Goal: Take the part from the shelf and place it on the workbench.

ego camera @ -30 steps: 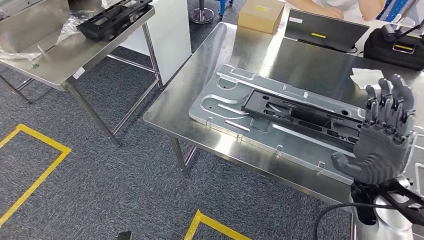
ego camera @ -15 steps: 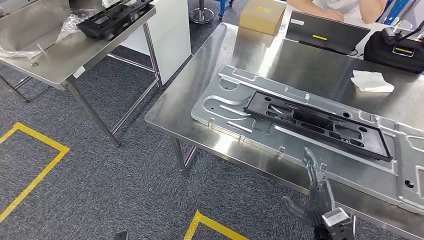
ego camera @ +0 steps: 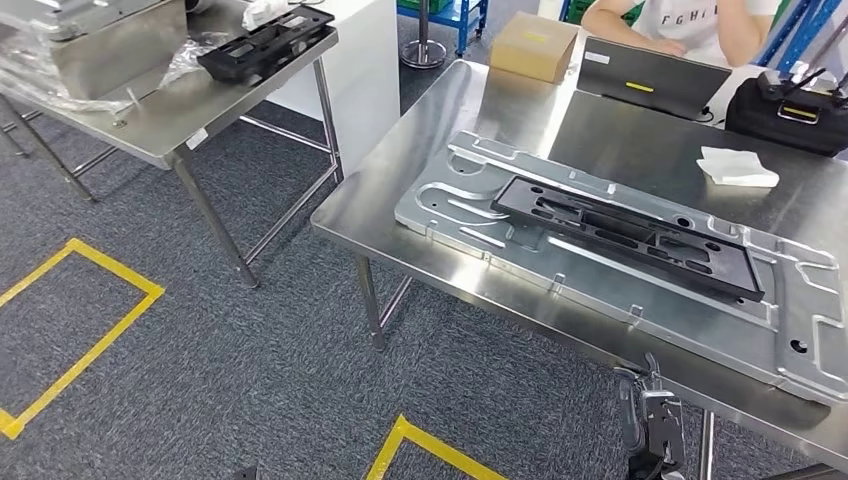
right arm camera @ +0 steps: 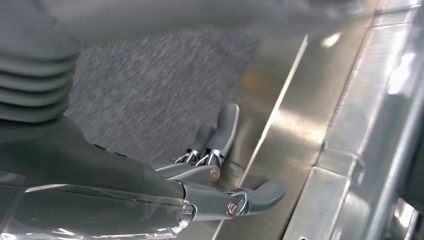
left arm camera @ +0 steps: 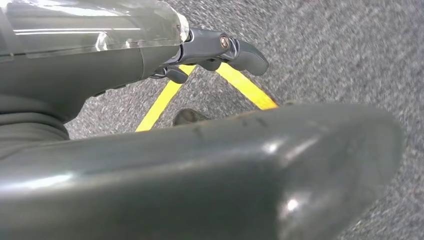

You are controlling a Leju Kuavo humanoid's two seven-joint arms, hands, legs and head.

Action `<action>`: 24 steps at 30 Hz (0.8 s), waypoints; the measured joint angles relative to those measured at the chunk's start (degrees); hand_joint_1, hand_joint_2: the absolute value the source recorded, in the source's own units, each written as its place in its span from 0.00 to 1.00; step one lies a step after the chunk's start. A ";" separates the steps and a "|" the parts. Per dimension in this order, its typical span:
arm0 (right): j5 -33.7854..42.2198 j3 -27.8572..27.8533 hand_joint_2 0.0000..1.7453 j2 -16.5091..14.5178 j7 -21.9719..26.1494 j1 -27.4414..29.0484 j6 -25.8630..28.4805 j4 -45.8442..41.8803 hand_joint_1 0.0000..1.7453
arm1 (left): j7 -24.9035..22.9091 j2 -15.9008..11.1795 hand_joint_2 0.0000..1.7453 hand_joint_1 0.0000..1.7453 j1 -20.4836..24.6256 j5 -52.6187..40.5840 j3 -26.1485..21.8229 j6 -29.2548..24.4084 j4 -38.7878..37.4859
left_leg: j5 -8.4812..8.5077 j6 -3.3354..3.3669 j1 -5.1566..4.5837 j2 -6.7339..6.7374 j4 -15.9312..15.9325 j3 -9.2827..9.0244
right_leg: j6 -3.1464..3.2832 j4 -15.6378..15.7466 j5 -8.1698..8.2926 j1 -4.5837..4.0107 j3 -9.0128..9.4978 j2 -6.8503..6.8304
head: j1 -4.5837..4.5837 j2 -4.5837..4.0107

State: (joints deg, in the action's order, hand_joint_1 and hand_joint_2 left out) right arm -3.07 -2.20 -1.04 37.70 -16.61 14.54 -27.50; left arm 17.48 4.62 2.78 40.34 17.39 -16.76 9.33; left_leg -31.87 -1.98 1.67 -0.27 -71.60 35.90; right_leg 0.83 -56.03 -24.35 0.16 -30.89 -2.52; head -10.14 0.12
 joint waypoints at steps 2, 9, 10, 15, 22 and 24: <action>-1.40 -0.19 0.00 0.25 -2.75 -1.90 1.54 1.41 0.00 | 0.39 0.27 0.00 0.00 1.13 0.08 -0.09 -0.13 0.61 | 0.84 -0.41 0.94 1.19 7.15 -5.52 | -0.65 -1.38 0.37 -0.28 -1.68 -0.74 | 0.00 -0.01; -5.82 -0.27 0.00 0.75 -11.90 -0.81 2.83 6.71 0.00 | 1.52 1.96 0.00 0.00 4.30 1.16 -0.67 -1.18 2.07 | 4.21 2.31 1.63 1.12 11.41 -5.15 | -4.80 -3.96 0.27 -0.05 -5.22 -1.54 | 0.17 0.00; -6.12 -0.22 0.00 0.67 -13.04 1.34 2.60 7.75 0.00 | 1.58 2.22 0.00 0.00 4.52 1.19 -0.79 -1.28 2.14 | 5.18 2.74 1.33 0.48 11.31 -3.92 | -5.57 -7.04 -2.19 0.46 -7.07 -0.73 | 0.21 0.00; -7.73 0.21 0.00 -0.05 -17.64 8.02 2.21 11.31 0.00 | 2.14 2.30 0.00 0.00 2.41 1.98 -1.59 -1.92 2.23 | 7.98 3.91 -1.47 -2.20 11.03 0.52 | -2.42 -17.46 -9.45 -0.21 -9.51 1.96 | 0.22 0.02; -7.73 0.41 0.00 -0.04 -22.31 10.31 2.55 13.79 0.00 | 2.78 2.57 0.00 0.00 0.79 2.84 -2.26 -2.45 1.94 | 11.09 3.23 -2.60 -5.60 12.32 2.01 | 2.93 -2.45 -3.31 -2.79 0.04 4.88 | 0.09 0.00; -7.69 0.41 0.00 -0.38 -23.04 10.76 2.43 14.27 0.00 | 2.79 2.44 0.00 0.00 0.16 2.97 -2.56 -2.63 1.75 | 9.02 2.81 -2.75 -4.14 11.09 2.90 | 3.00 -0.88 -1.74 -2.18 -0.20 3.39 | 0.08 0.00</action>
State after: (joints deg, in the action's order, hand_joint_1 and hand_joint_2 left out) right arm -10.76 -1.79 -1.42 14.66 -5.84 16.97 -13.23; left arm 20.26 7.06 2.94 43.31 14.84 -19.39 11.08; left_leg -22.85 0.83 -1.08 -4.41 -60.51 38.80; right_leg 3.83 -56.91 -26.09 -2.03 -31.10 0.87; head -10.06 0.11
